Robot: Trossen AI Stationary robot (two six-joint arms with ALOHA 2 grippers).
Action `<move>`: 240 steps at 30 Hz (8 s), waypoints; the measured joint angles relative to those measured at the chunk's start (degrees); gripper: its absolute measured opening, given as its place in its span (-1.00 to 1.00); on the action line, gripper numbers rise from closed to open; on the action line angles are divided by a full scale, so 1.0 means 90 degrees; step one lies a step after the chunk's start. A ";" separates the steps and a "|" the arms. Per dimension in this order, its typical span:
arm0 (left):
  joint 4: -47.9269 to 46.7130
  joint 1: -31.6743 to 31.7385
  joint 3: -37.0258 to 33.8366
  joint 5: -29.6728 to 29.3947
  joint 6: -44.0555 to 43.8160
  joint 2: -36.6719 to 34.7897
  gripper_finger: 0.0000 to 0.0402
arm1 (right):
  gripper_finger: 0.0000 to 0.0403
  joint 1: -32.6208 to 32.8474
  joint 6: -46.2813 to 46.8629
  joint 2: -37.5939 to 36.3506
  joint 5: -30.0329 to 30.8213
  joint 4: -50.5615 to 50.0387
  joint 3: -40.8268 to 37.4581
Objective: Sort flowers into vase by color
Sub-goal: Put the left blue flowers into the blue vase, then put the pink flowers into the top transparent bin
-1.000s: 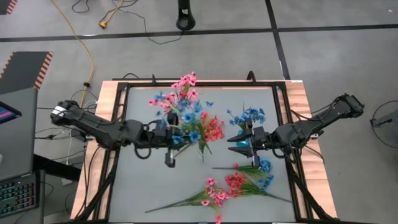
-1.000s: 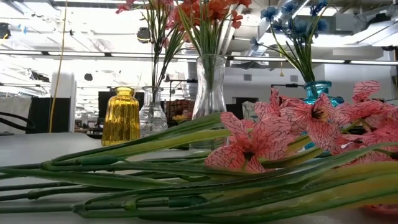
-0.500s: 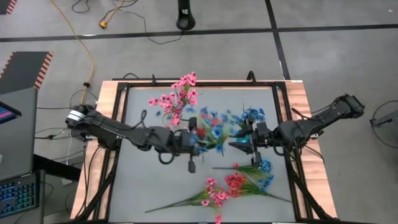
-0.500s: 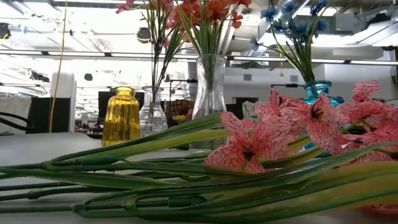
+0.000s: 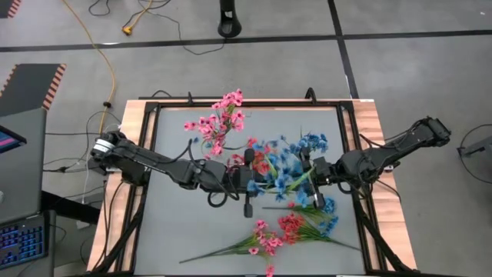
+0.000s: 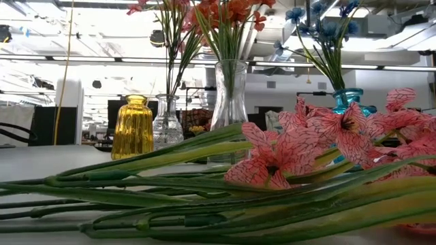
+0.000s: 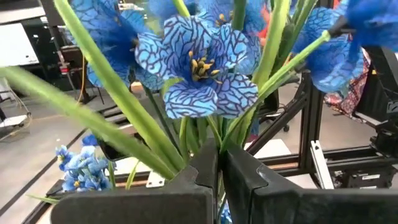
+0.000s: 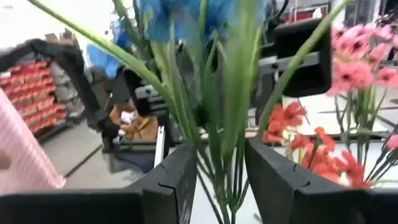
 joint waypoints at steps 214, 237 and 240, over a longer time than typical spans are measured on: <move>-0.3531 -0.2568 -0.0041 -0.0348 -0.4257 0.1050 -0.07 | 0.24 0.4013 0.1819 0.0206 0.4906 -0.0797 -0.1430; -0.3816 -0.2421 -0.0032 -0.0355 -0.4646 0.1988 -0.07 | 0.24 0.3812 0.1814 0.0209 0.4877 -0.0854 -0.1433; -0.3816 -0.2421 -0.0032 -0.0190 -0.4719 0.2122 -0.07 | 0.24 0.3812 0.1815 0.0207 0.4880 -0.0853 -0.1433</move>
